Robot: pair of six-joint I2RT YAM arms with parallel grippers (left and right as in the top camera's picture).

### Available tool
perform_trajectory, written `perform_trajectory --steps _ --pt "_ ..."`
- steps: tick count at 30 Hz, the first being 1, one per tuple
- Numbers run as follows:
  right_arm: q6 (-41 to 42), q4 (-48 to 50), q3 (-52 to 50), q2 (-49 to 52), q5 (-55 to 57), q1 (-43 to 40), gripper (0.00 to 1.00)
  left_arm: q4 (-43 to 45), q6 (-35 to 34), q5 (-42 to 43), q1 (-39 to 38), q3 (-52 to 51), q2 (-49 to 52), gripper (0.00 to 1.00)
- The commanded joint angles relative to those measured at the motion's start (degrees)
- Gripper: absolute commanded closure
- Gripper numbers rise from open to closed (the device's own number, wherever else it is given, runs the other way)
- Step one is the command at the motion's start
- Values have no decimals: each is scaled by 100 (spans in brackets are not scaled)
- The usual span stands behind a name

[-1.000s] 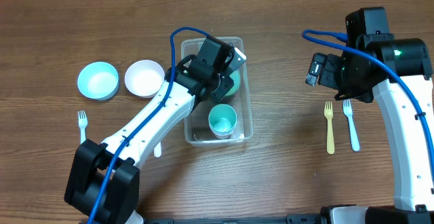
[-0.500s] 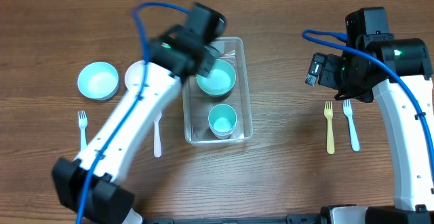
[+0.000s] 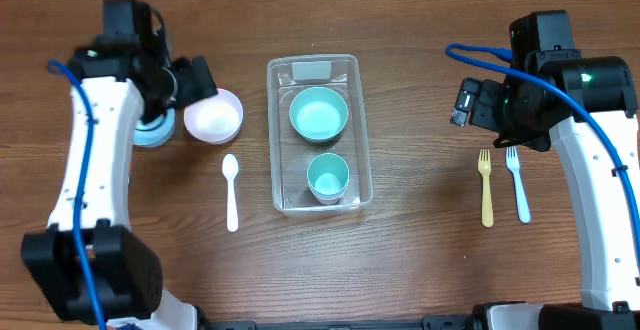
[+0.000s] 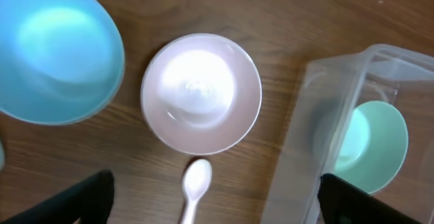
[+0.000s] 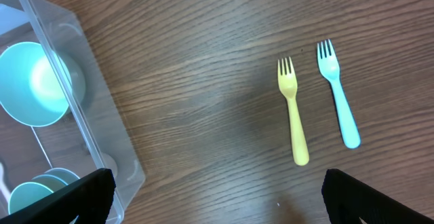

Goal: Pack container
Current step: 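Move the left gripper to the white bowl and grasp its rim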

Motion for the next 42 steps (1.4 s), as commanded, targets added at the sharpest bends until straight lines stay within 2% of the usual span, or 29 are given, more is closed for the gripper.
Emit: perform_trajectory --steps 1,3,5,7,11,17,21,23,25,27,35,37,39,42 --pt "-13 33 138 -111 33 -22 0 647 -638 313 -160 -828 133 31" --pt "-13 33 138 -111 33 -22 0 960 -1095 247 -160 -1154 133 41" --pt "-13 31 138 -111 35 -22 0 1060 -1482 96 -149 -1309 133 47" --pt "-13 31 138 -111 33 -22 0 1056 -1886 -337 -149 -1399 133 42" --pt "-13 31 138 -111 35 -22 0 1064 -2017 -651 -149 -1517 133 30" --pt "-13 31 138 -111 33 -22 0 1158 -2653 -813 -149 -1788 133 24" --pt "-13 33 138 -111 33 -22 0 1670 -2889 -807 -149 -2218 136 25" --pt "-13 33 138 -111 33 -22 0 1939 -2911 -811 -146 -2354 140 31" --pt "-13 33 138 -111 33 -22 0 2094 -2909 -809 -149 -2356 140 42" --pt "-13 33 138 -111 33 -22 0 2164 -2909 -811 -149 -2356 144 48" --pt "-13 31 138 -111 33 -22 0 2424 -2914 -850 -149 -2356 459 50" --pt "-13 31 138 -111 33 -22 0 2487 -2911 -852 -146 -2356 612 54" --pt "-13 33 138 -111 33 -22 0 2566 -2911 -824 -146 -2354 699 64" --pt "-13 33 138 -111 35 -22 0 2636 -2903 -621 -120 -2225 686 88"
